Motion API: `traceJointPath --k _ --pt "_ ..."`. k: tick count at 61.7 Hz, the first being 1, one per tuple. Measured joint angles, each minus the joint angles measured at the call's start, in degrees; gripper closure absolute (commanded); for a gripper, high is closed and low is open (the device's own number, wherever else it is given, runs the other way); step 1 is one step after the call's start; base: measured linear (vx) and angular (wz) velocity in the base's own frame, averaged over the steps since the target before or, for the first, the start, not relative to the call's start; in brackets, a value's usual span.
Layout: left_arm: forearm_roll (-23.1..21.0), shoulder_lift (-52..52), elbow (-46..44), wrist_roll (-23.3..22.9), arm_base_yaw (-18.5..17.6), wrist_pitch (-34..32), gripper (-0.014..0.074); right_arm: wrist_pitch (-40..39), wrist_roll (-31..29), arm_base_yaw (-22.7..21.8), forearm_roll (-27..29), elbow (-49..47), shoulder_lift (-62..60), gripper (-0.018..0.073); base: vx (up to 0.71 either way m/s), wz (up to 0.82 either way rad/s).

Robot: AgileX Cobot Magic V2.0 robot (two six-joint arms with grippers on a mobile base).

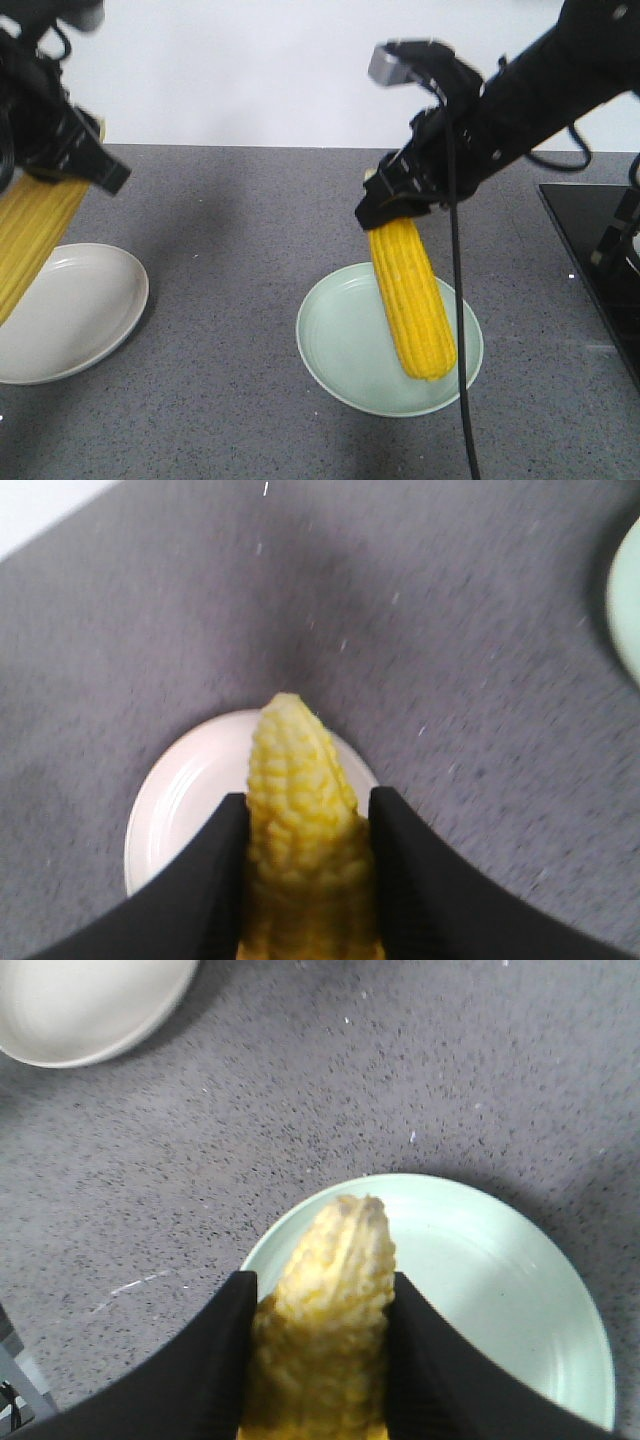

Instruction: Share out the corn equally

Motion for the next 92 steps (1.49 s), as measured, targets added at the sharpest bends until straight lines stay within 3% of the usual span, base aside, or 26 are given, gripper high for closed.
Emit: traceJointPath --k 18,45,57,75,92 --pt "1.36 -0.18 5.44 -0.32 0.00 -1.47 0.0603 -9.17 -4.89 0.00 0.26 7.74 0.00 0.0566 0.00 0.00" --pt "3.90 -0.28 5.56 -0.66 0.00 -1.33 0.0603 -10.12 -5.47 0.00 2.19 7.75 3.44 0.0532 0.00 0.00" --pt "3.91 -0.34 5.56 -0.66 0.00 -1.32 0.0603 -9.69 -5.47 0.00 2.61 7.75 4.17 0.0421 0.00 0.00" --pt "3.96 -0.34 5.56 -0.66 0.00 -1.32 0.0603 -8.65 -5.42 0.00 2.67 7.75 4.17 0.0138 0.00 0.00" --pt "3.96 -0.34 5.56 -0.66 0.00 -1.32 0.0603 -8.70 -5.30 0.00 2.60 7.75 4.17 0.0101 0.00 0.00"
